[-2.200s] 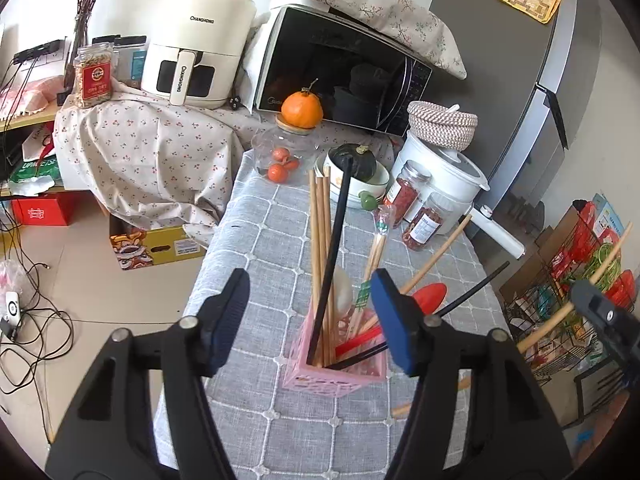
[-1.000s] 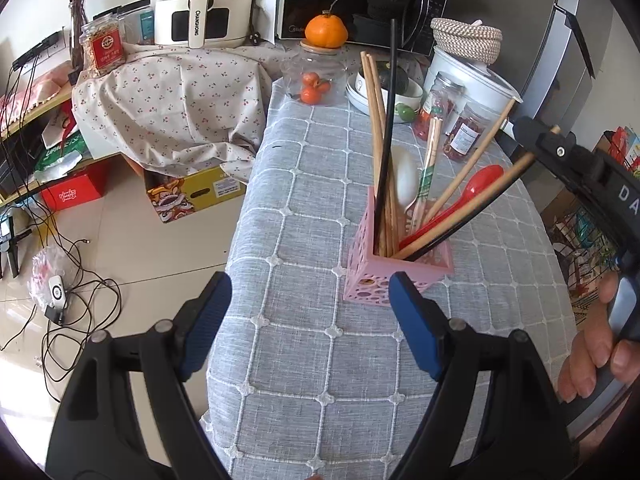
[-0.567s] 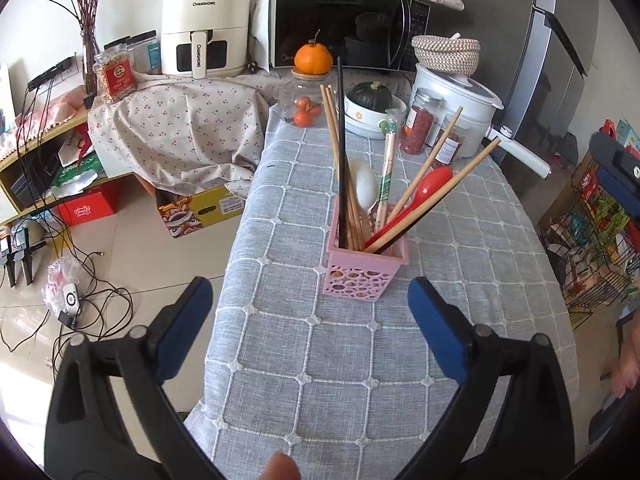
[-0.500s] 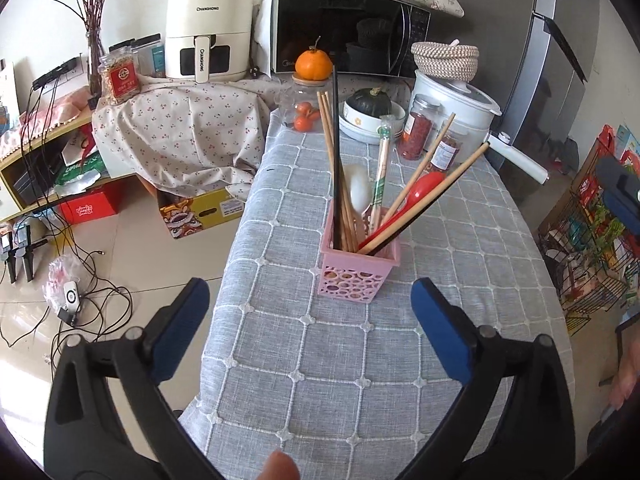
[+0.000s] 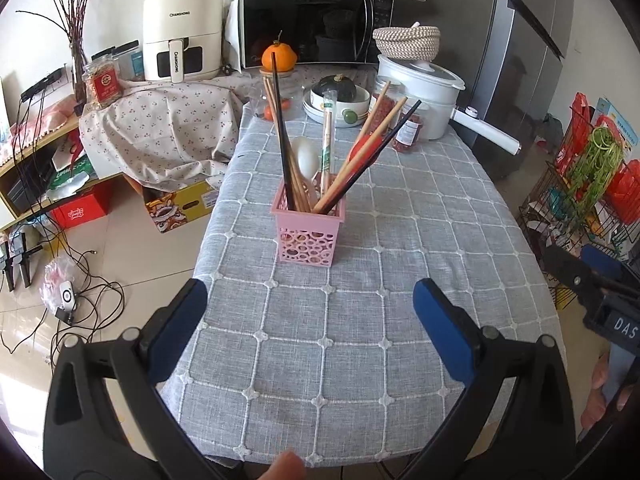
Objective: Organize utensils
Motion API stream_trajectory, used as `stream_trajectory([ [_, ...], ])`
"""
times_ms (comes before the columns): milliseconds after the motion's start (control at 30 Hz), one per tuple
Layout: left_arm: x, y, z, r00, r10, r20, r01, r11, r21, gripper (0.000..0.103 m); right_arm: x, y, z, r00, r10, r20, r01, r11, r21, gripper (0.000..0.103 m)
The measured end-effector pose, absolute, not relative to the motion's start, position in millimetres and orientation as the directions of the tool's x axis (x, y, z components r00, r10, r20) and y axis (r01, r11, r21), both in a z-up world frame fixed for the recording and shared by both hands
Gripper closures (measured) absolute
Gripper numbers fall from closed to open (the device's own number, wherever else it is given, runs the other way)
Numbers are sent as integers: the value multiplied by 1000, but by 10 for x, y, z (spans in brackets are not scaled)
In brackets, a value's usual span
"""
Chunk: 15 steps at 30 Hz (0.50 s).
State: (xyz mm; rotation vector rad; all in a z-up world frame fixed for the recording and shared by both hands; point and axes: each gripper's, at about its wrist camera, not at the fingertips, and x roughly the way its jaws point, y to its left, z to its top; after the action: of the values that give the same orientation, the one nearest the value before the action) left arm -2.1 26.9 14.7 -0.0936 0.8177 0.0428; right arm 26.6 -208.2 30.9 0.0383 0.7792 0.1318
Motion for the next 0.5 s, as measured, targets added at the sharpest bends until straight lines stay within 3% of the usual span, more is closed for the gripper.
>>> stream_trajectory([
  [500, -44, 183, 157, 705, 37, -708, -77, 997, -25, 1, 333, -2008, 231, 688, 94, -719, -95, 995, 38, 1],
])
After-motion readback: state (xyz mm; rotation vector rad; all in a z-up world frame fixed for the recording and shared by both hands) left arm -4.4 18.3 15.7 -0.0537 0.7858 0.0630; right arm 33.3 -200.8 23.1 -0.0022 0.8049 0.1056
